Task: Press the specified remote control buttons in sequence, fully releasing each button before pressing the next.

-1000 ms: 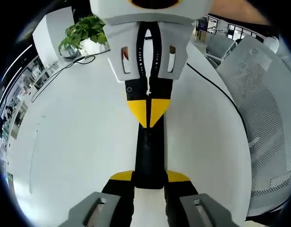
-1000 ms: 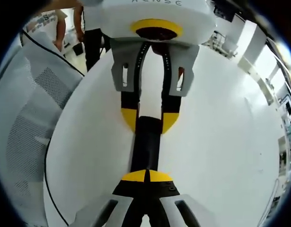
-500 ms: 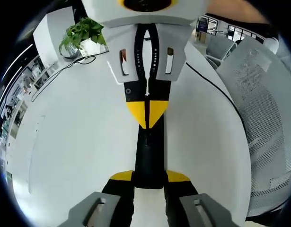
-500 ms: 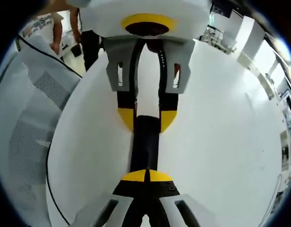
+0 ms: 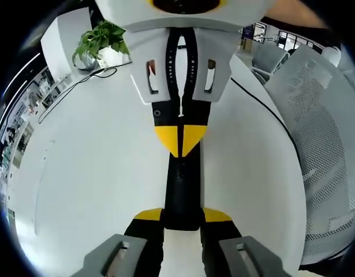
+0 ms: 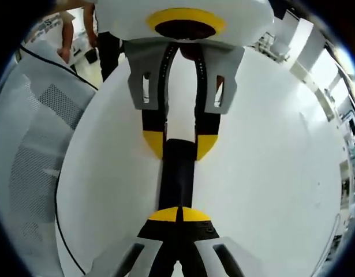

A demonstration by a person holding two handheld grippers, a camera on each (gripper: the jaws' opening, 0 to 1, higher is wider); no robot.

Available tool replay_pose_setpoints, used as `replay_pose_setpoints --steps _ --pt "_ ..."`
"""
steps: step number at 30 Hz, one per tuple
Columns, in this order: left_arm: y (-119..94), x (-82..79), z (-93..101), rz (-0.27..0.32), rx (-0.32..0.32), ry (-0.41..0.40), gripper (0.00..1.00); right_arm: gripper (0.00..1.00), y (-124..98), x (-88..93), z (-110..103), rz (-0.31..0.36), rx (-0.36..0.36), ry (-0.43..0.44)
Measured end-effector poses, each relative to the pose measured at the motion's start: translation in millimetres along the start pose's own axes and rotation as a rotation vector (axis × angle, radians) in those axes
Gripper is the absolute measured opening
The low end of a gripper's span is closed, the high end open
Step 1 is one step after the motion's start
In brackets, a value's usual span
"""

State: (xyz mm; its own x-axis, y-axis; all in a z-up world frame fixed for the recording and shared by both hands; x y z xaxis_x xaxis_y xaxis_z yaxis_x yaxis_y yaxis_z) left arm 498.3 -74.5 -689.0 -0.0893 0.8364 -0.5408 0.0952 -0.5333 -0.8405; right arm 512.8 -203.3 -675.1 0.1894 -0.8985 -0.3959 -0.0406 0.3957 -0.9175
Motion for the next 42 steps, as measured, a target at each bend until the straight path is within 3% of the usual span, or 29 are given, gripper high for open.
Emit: replay_pose_setpoints --steps 4,6,8,11,23,42 --pt "0 0.1 0.0 0.002 0.001 -0.004 0.23 0.0 -1 1.4 -1 0.017 0.005 -0.015" --pt "0 0.2 -0.2 0.002 0.0 -0.006 0.23 0.0 -2 6.0 -1 0.082 0.0 -0.04" --pt "0 0.4 0.2 0.002 -0.004 -0.019 0.23 0.0 -3 11.9 1 0.102 0.036 -0.027" --pt "0 0.8 0.3 0.008 -0.006 -0.014 0.23 0.0 -7 7.3 -3 0.153 0.018 -0.007" --pt "0 -0.2 1.1 0.007 -0.005 0.008 0.23 0.0 -20 0.1 -5 0.095 0.021 -0.007" --pt "0 -0.9 1.4 -0.001 -0.001 0.015 0.23 0.0 -6 -0.2 -14 0.06 -0.02 -0.009"
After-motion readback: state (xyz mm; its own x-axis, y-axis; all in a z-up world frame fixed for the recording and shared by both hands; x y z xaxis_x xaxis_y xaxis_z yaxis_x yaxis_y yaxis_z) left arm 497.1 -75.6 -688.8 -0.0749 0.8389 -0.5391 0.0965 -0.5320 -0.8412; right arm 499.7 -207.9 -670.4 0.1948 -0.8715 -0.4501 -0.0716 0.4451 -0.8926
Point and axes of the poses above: the point that each gripper's makers call its tool centre point, and the gripper's own axes: y roughly forward along the fingers, z roughly to its right, x roughly out of its underside, the point moved 10 cm from there along -y, roughly backward along the fingers, and after that the axes turned 3 degrees about z, right-handed, at the moved point
